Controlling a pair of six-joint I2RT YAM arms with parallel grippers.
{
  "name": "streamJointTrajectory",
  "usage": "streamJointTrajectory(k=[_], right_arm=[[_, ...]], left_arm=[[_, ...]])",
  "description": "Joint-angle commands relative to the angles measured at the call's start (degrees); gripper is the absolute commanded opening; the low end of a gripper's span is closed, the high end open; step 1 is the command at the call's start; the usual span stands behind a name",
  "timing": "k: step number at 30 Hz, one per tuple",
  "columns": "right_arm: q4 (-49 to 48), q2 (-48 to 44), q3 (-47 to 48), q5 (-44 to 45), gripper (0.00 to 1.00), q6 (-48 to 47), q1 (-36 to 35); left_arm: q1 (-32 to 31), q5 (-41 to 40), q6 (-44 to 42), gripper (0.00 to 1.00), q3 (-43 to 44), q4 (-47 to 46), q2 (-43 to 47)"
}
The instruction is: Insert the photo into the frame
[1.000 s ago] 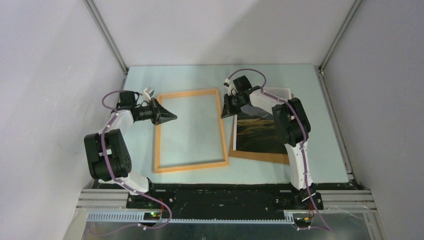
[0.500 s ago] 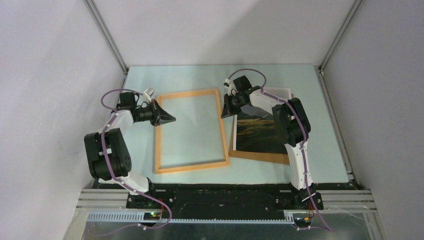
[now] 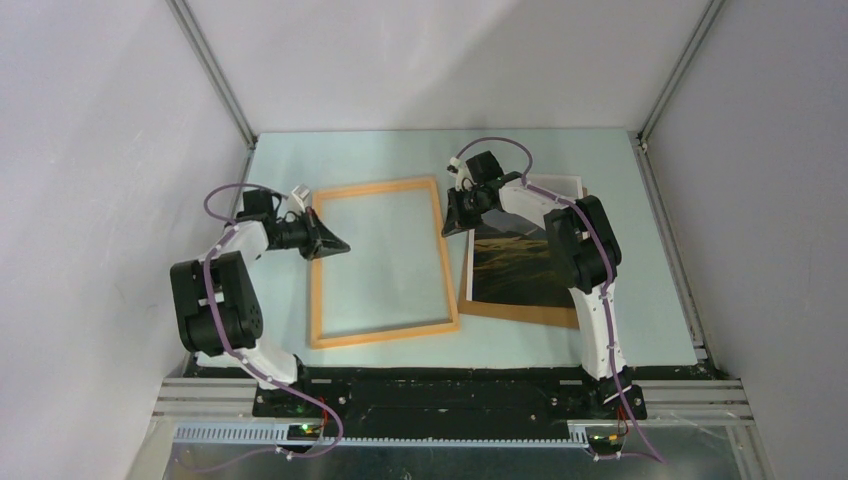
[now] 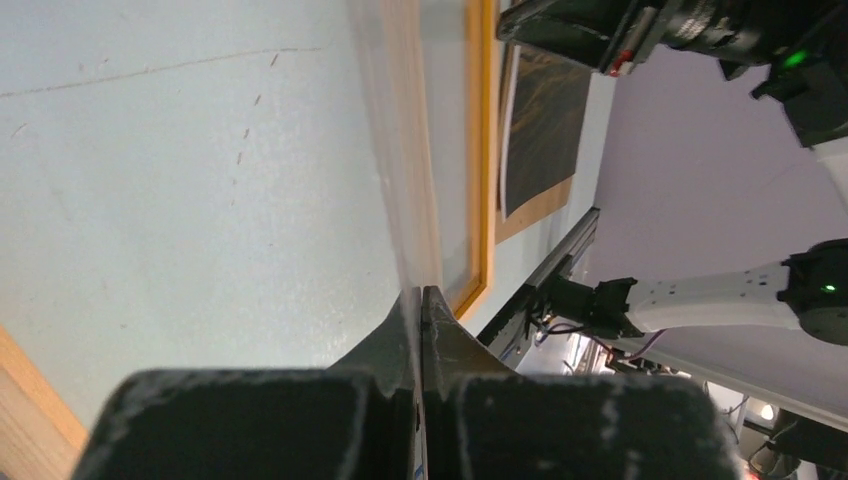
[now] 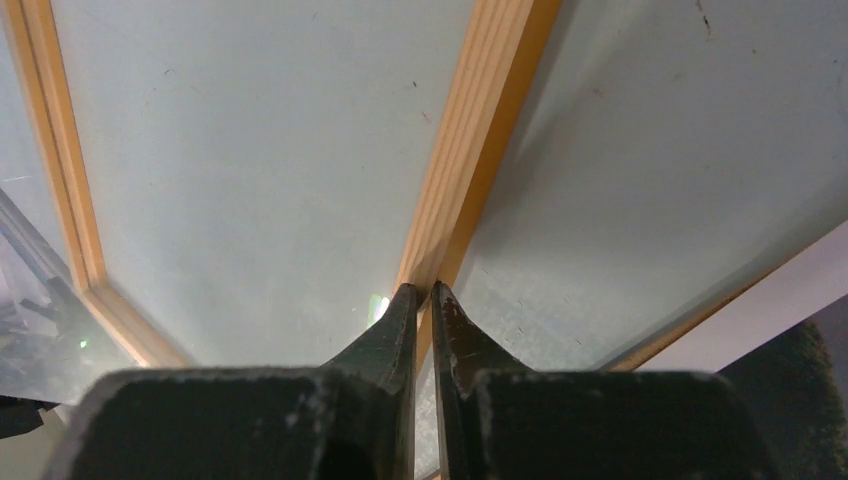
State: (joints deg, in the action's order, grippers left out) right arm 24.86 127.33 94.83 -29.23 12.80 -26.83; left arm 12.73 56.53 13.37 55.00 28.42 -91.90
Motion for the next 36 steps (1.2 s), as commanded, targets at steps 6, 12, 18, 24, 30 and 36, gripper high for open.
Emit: streamJointTrajectory(k=[6, 12, 18, 24, 30, 36], right_arm=[[1.70, 2.88, -0.70, 2.00, 0.09, -1.86, -2.34], [1.79, 2.81, -0.76, 1.99, 0.09, -1.90, -2.34], [1.89, 3.27, -0.40, 1.86, 0.09, -1.65, -2.66], [1.99, 3.38, -0.28, 1.82, 0.09, -1.72, -2.56], [1.99, 3.66, -0.06, 1.80, 0.09, -1.56, -2.61], [2.03, 4.02, 0.49, 1.63, 0.09, -1.29, -2.73]], left_arm=[[-1.77, -2.39, -1.95, 0.00, -1.64, 0.93, -2.98], [-1.75, -3.44, -2.05, 0.00, -1.63, 0.94, -3.20], [-1.76, -4.86, -2.76, 0.00, -1.41, 1.53, -2.59], [-1.75, -5.35, -3.29, 0.00, -1.21, 1.98, -2.57], [-1.95, -5.49, -4.22, 0.00, -1.06, 2.75, -3.13], [-2.63, -5.34, -4.40, 0.00, -0.83, 3.01, -3.99]])
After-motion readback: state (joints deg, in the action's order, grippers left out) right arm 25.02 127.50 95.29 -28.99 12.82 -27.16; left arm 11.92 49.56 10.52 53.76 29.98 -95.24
